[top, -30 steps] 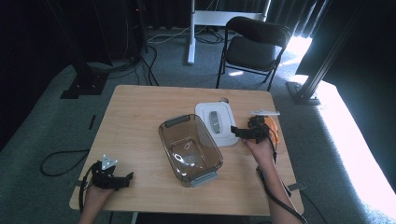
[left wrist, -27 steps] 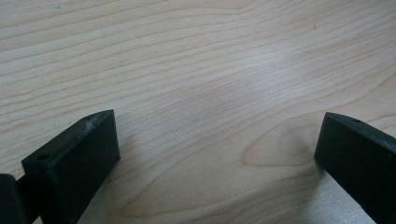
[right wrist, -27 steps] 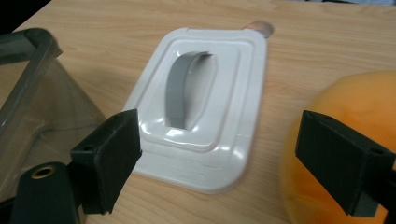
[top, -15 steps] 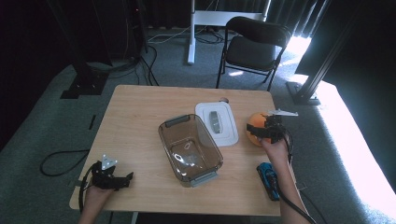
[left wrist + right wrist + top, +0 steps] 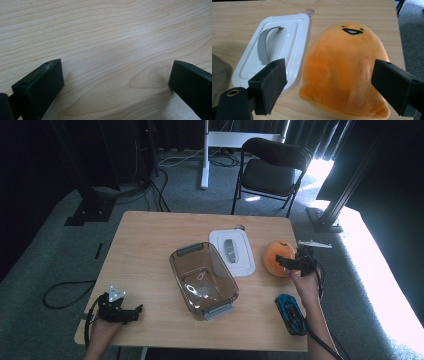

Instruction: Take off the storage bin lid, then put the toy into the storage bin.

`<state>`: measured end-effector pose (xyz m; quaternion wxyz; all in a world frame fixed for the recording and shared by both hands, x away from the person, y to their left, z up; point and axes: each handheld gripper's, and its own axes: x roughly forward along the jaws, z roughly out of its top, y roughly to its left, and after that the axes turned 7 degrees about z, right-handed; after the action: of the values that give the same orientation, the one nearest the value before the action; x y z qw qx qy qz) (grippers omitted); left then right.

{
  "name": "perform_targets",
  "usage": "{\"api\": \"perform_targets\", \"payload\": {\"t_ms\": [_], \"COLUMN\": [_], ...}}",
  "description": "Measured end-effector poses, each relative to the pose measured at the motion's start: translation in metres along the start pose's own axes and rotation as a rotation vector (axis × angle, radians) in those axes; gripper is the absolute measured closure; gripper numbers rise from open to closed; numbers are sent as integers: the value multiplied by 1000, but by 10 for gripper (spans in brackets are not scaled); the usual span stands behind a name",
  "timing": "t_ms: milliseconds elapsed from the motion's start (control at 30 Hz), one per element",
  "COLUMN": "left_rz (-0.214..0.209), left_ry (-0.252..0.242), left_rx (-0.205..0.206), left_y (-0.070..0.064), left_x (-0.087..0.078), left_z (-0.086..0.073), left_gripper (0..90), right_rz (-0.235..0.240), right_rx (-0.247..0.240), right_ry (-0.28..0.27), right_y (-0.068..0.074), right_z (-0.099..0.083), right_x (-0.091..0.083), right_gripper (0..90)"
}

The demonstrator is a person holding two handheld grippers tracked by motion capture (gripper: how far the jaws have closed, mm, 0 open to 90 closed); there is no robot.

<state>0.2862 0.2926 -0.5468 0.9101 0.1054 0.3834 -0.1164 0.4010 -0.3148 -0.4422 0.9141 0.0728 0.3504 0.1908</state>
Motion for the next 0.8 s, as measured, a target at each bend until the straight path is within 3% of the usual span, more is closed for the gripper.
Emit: {"api": "perform_targets", "payload": {"t_ms": [333,800], "left_rz": [1,1], "left_ry": [0,0], "left_rx": [-1,-1], "left_y": [0,0], "left_x": [0,0], "left_z": [0,0], "left_gripper": [2,2], "right_rz": [-23,-42], "right_rx": [31,73], "right_ry": [-1,26], "right_y": [-9,-23], "right_z": [0,-3], "right_x": [-3,8], "right_gripper": [121,124]}}
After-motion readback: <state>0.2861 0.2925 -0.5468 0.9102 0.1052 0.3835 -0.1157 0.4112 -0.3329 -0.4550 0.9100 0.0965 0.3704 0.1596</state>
